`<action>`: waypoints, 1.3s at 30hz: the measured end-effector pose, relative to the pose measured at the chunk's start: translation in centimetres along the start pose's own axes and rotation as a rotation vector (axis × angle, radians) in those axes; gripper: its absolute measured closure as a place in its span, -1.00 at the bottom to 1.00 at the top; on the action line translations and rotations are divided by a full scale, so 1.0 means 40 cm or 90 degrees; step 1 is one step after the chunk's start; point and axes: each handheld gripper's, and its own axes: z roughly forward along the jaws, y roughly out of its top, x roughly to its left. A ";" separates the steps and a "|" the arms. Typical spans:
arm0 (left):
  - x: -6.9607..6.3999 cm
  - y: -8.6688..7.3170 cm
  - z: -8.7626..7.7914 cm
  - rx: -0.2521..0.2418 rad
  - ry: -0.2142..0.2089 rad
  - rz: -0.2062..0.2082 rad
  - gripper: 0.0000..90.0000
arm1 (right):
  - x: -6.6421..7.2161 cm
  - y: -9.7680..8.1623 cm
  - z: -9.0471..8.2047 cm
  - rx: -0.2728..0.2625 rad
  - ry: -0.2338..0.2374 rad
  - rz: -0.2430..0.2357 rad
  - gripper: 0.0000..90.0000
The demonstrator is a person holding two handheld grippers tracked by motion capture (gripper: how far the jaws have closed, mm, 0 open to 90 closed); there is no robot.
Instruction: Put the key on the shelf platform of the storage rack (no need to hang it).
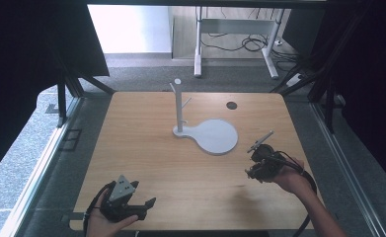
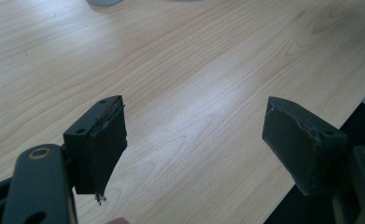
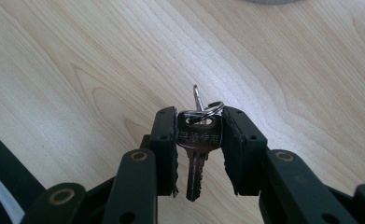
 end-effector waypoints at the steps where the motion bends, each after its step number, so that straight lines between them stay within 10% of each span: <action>1: 0.000 0.000 0.000 0.000 0.000 0.000 -0.51 | 0.000 0.000 0.000 0.000 0.000 0.000 0.49; 39: -0.001 0.001 -0.001 -0.001 -0.002 0.002 -0.51 | -0.047 0.097 -0.007 -0.017 0.010 0.004 0.49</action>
